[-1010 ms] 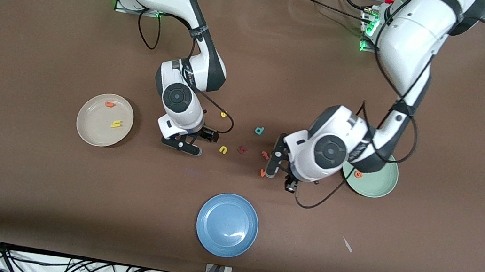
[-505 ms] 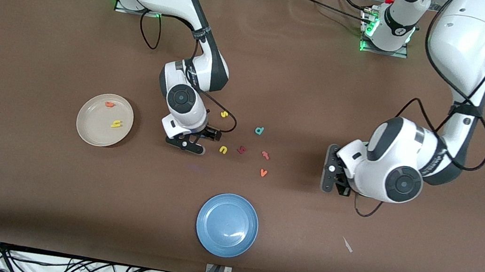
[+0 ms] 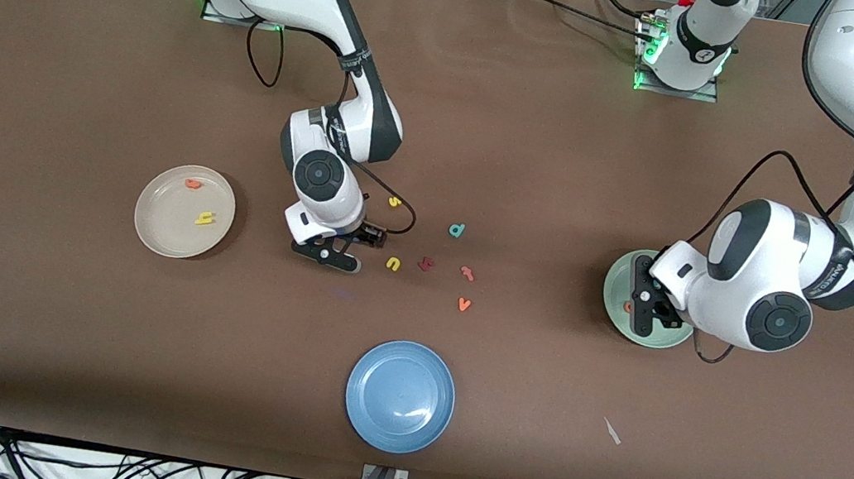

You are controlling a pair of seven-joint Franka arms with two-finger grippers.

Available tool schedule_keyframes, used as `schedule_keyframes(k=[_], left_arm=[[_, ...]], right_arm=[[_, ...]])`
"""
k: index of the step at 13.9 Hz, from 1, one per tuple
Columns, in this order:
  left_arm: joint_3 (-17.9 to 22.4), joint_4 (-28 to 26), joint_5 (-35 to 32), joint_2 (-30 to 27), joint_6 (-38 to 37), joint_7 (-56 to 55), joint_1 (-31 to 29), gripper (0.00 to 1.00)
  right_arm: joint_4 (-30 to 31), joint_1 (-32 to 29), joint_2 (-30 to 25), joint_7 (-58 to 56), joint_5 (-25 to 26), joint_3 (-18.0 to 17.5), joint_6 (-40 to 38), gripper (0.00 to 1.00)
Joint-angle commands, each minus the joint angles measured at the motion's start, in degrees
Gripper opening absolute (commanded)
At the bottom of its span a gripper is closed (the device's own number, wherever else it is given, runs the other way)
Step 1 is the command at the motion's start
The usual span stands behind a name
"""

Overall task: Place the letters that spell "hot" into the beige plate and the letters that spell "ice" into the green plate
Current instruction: 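Drop teal c on the green plate while the right gripper lifts blue o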

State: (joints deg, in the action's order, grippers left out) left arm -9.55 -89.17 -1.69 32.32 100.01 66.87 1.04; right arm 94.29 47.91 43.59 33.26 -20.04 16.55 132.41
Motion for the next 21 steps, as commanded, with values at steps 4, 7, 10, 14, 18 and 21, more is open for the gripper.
schedule_keyframes(k=[4,7,10,14,18,21], left_arm=[[-0.12,-17.42,-2.71,-7.26,15.01,-7.27,-0.6,0.0],[-0.2,-20.5,-4.9,-7.01,20.82,-11.04,-0.6,0.01],[-0.2,-24.81,-6.74,-5.87,29.6,-13.69,-0.43,0.01],[-0.2,-25.09,-7.89,-5.17,30.86,-14.92,-0.43,0.23],[-0.55,-25.0,-8.25,-5.33,30.42,-15.02,-0.43,1.0],[-0.91,-23.25,-7.9,-8.14,26.13,-15.28,-0.43,1.0]], right_arm=[[-0.33,-0.18,0.26,-0.39,-2.02,-0.2,0.13,0.65],[-0.33,-0.18,0.26,-0.39,-2.02,-0.29,0.13,0.56],[-0.25,-0.18,0.18,-0.39,-2.02,-0.2,0.13,0.51],[-0.25,-0.18,0.09,-0.39,-2.02,-0.2,0.13,0.43],[-0.33,-0.18,0.09,-0.39,-2.28,-0.2,0.13,0.42],[-0.33,-0.18,0.18,-0.39,-3.51,-0.2,0.57,0.41]])
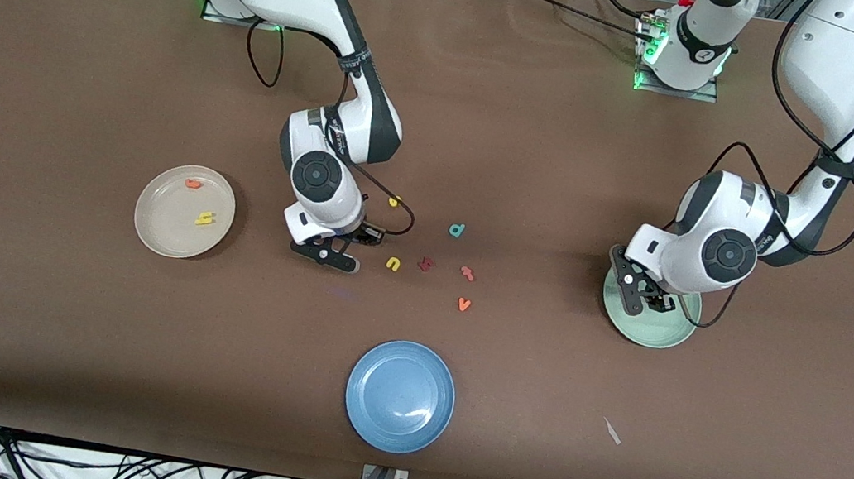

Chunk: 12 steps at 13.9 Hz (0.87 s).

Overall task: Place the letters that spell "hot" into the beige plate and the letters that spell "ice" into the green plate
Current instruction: 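Drop teal c on the green plate while the right gripper lifts blue o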

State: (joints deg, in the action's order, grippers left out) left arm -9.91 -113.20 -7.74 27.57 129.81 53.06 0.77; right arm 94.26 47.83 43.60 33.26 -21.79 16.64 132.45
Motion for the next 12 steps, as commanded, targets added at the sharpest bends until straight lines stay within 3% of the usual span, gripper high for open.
schedule_keyframes(k=[1,8,12], left_arm=[[-0.72,2.87,-1.67,-4.0,-6.65,-1.38,-0.15,1.0],[-1.6,25.45,-1.23,-4.8,-36.08,-7.68,0.73,1.0],[-2.04,27.24,-0.7,-10.24,-42.96,-22.09,1.26,1.0]], right_arm=[[-0.31,-0.11,0.17,-0.39,-1.76,-0.3,0.44,0.39],[-0.22,0.07,0.17,-0.39,-1.76,-0.3,0.7,0.31],[-0.22,0.16,0.26,-0.3,-1.76,-0.3,0.88,0.27]])
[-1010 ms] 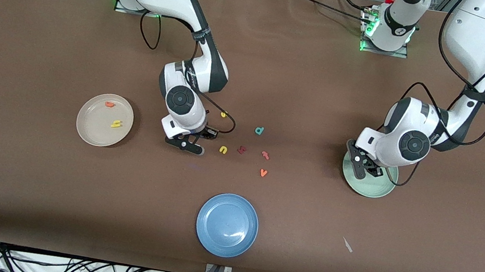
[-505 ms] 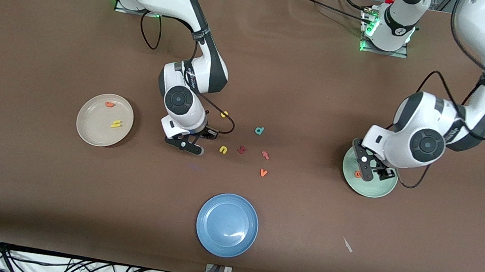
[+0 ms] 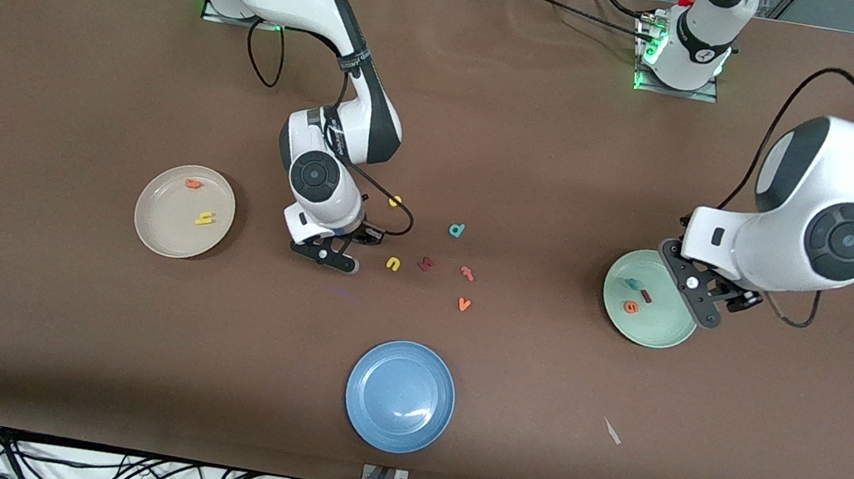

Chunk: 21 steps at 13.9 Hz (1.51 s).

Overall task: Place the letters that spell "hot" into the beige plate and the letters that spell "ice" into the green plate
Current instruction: 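Carry the blue o to the beige plate while the left gripper withdraws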

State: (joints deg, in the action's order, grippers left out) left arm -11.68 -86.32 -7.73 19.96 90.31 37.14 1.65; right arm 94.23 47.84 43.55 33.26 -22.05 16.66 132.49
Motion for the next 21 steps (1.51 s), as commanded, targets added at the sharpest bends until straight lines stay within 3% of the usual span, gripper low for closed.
schedule_keyframes(k=[1,4,8,10,13,16,18,21], left_arm=[[-0.19,0.36,-0.7,-4.21,-3.82,-9.25,0.37,1.0],[0.69,-0.25,3.06,-7.99,-4.0,-20.4,0.03,1.0],[9.29,-0.87,3.87,-11.17,-1.82,-25.64,1.17,1.0],[9.66,-3.49,3.95,-13.61,-0.32,-26.84,0.64,1.0],[9.75,-11.58,3.96,-20.46,6.27,-31.51,0.37,1.0],[10.71,-12.39,3.78,-23.73,6.89,-35.63,3.0,1.0],[11.77,-11.51,3.95,-23.39,6.89,-35.82,3.45,1.0],[11.77,-10.45,8.51,-22.16,6.72,-35.56,2.23,1.0]], right_arm=[[-0.19,0.15,0.22,-0.3,-1.51,-0.32,0.84,0.26],[-0.19,0.15,0.22,-0.22,-1.59,-0.32,0.84,0.23],[-0.36,0.15,0.22,-0.48,-1.51,-0.32,0.67,0.17],[-0.8,-0.46,-0.83,-1.62,-1.42,0.03,-1.34,0.16],[-0.89,-0.38,-2.41,-6.79,-0.72,2.4,-6.17,0.16],[-0.28,-0.38,-4.61,-13.54,-0.63,6.17,-10.65,0.16],[3.21,-0.2,-7.32,-19.44,-0.54,9.34,-12.34,0.16],[14.36,-0.2,-14.0,-30.94,-0.54,13.21,-7.88,0.16]])
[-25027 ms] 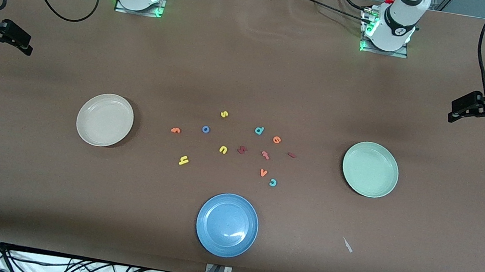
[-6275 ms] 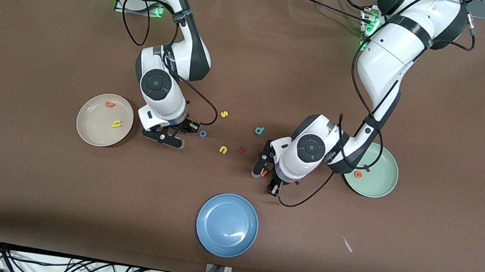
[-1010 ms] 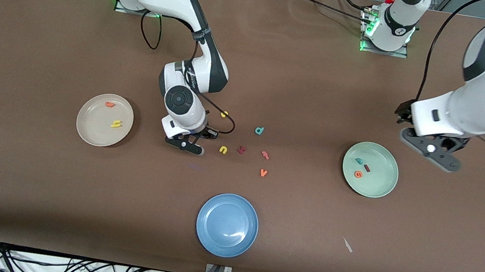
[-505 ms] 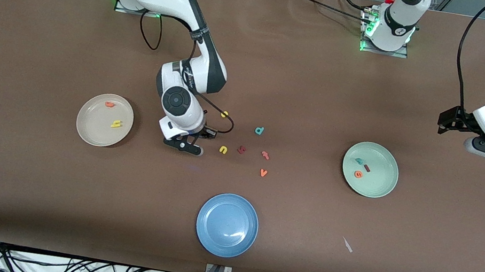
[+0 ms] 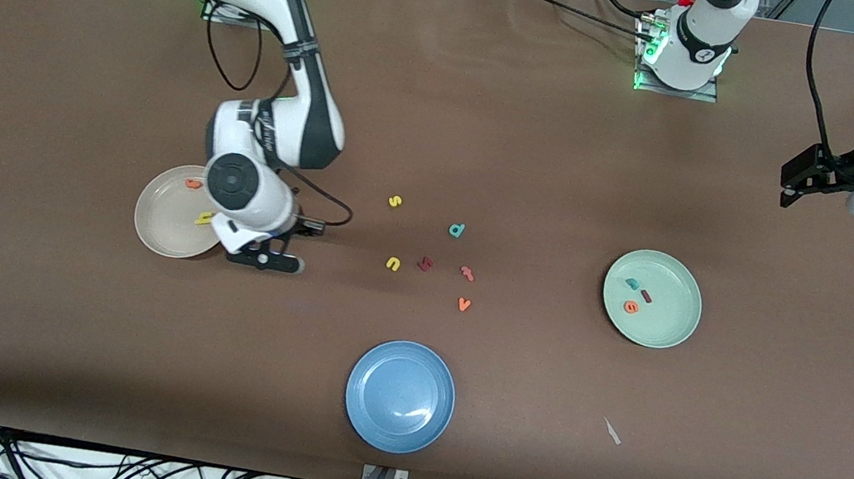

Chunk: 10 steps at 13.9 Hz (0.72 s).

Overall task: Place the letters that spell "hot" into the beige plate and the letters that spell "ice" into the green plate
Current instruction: 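Carry the blue o to the beige plate while the left gripper withdraws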

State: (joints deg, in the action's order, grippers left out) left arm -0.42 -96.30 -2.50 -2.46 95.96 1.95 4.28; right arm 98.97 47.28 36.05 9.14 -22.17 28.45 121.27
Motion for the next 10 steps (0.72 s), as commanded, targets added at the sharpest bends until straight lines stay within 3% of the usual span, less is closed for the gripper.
schedule_keyframes(k=[1,3,8,9,10], left_arm=[[0.16,-0.47,3.11,0.7,0.81,-0.36,-1.1,1.0],[-0.45,-0.56,2.85,1.93,0.72,-0.71,-1.9,1.0],[-1.42,0.67,2.85,2.55,-0.77,-1.86,-2.69,1.0],[-1.51,1.54,3.28,3.16,-0.95,-2.99,-2.69,1.0],[-1.51,2.51,3.46,3.34,-1.39,-4.31,-2.69,1.0]], right_arm=[[14.1,0.36,-8.78,-10.25,-0.41,2.39,6.41,0.16],[20.53,0.36,-11.34,-18.07,-0.5,5.37,10.56,0.16],[21.88,0.01,-11.36,-28.27,-0.59,10.48,10.92,0.17],[21.53,-1.12,-10.83,-30.73,-1.03,10.75,11.09,0.19],[21.18,-2.61,-10.48,-31.63,-1.12,10.75,11.27,0.29]])
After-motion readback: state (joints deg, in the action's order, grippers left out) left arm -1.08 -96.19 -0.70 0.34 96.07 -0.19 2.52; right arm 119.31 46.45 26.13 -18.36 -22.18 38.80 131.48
